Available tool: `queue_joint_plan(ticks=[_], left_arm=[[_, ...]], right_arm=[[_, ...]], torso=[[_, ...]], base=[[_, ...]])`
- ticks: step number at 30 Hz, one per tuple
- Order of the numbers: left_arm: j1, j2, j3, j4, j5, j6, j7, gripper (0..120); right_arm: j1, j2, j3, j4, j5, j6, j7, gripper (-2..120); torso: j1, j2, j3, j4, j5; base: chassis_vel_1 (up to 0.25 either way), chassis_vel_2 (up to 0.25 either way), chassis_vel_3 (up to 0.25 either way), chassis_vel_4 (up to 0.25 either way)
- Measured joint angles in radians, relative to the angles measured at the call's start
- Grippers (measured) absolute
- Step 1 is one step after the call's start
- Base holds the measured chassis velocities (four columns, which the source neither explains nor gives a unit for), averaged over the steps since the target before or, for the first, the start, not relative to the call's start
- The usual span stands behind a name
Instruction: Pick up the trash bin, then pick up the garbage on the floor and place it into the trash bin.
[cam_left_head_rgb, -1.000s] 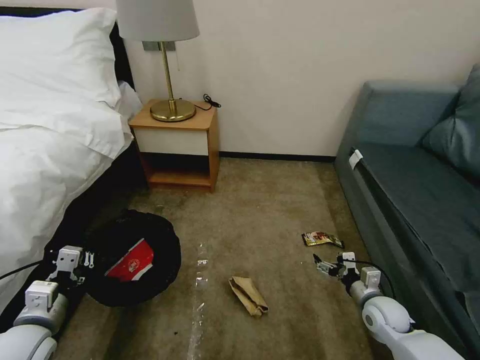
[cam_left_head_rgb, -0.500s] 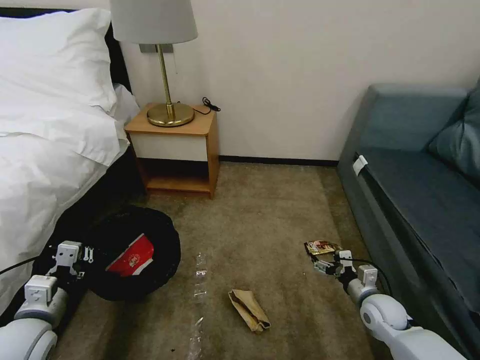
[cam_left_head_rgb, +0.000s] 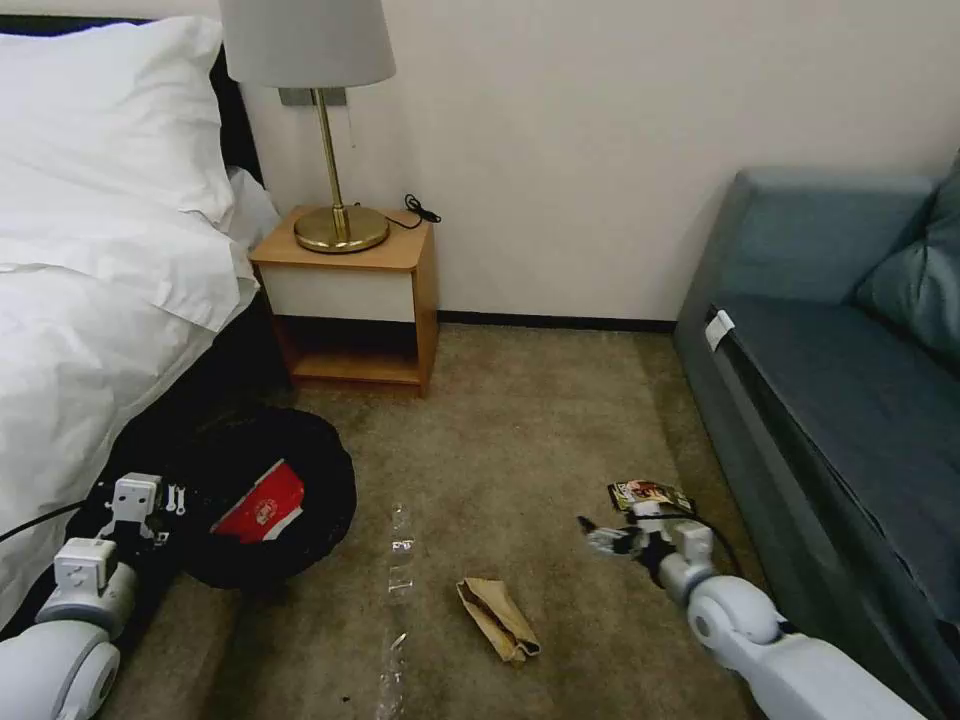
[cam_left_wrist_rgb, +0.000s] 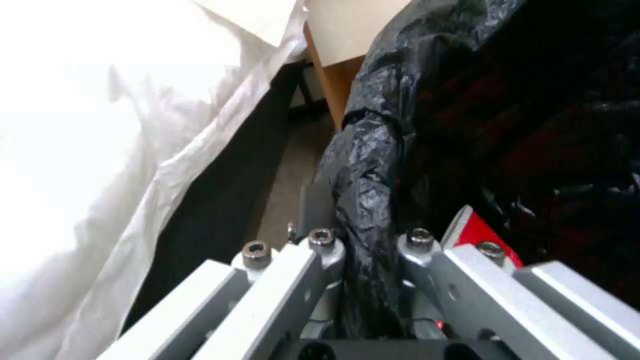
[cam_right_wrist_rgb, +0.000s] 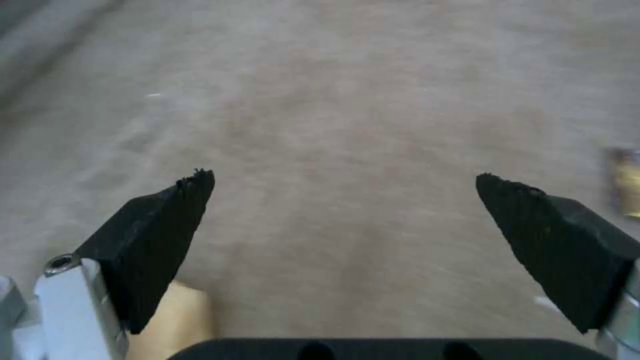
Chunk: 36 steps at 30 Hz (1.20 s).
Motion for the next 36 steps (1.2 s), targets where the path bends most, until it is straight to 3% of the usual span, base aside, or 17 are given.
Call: queue_joint_plan(ticks=[5, 7, 8, 11, 14, 25, 36], left_arm=[[-0.003, -0.008, 0.014, -0.003, 0.020, 0.000, 0.008, 3], [0.003, -0.023, 0.018, -0.016, 0.047, 0.000, 0.012, 3], [0.003, -0.023, 0.018, -0.016, 0.047, 0.000, 0.012, 3], [0.026, -0.042, 0.022, -0.029, 0.083, -0.004, 0.019, 3], [0.031, -0.055, 0.022, -0.030, 0.103, -0.014, 0.023, 3], [0.031, -0.096, 0.032, -0.011, 0.184, -0.063, 0.032, 3], [0.036, -0.115, 0.046, -0.008, 0.191, -0.073, 0.034, 3]], right_arm=[[0.146, 0.001, -0.174, -0.013, 0.083, -0.060, -0.024, 100], [0.306, -0.005, -0.317, -0.034, 0.153, -0.120, -0.079, 100], [0.306, -0.005, -0.317, -0.034, 0.153, -0.120, -0.079, 100], [0.465, -0.012, -0.519, -0.085, 0.196, -0.195, -0.203, 100], [0.503, 0.001, -0.590, -0.120, 0.205, -0.226, -0.240, 100], [0.499, 0.062, -0.641, -0.197, 0.179, -0.235, -0.287, 100], [0.465, 0.130, -0.633, -0.316, 0.119, -0.201, -0.314, 100]], torso=[[0.000, 0.000, 0.000, 0.0001, 0.0000], [0.000, 0.000, 0.000, 0.0004, -0.0001], [0.000, 0.000, 0.000, 0.0004, -0.0001], [0.000, 0.000, 0.000, 0.0005, 0.0001], [0.000, 0.000, 0.000, 0.0000, 0.0003], [0.000, 0.000, 0.000, 0.0001, 0.0003], [0.000, 0.000, 0.000, 0.0000, 0.0002]], base=[[0.000, 0.000, 0.000, 0.000], [0.000, 0.000, 0.000, 0.000], [0.000, 0.000, 0.000, 0.000], [0.000, 0.000, 0.000, 0.000], [0.000, 0.000, 0.000, 0.000], [0.000, 0.000, 0.000, 0.000], [0.000, 0.000, 0.000, 0.000]])
